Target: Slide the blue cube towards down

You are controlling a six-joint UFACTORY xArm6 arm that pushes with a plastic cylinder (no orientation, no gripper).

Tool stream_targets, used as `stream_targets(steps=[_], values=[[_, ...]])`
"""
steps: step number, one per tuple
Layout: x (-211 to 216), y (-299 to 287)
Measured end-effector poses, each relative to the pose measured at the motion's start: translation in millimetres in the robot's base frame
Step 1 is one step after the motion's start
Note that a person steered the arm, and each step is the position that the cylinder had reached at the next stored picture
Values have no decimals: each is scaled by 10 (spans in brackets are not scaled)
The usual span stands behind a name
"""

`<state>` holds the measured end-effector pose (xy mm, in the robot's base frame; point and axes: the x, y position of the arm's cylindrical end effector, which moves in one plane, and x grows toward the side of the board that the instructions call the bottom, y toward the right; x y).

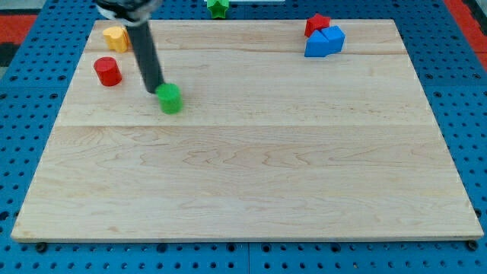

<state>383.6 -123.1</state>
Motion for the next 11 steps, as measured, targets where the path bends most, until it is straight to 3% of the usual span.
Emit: stream_targets(steps=[1, 2, 3, 5, 6, 8, 10, 11], values=[[422, 695], [501, 770], [-81, 1511], [-1100, 3561], [-1706, 3790], [-1044, 2716], [-1587, 2523], [-1415, 2141]])
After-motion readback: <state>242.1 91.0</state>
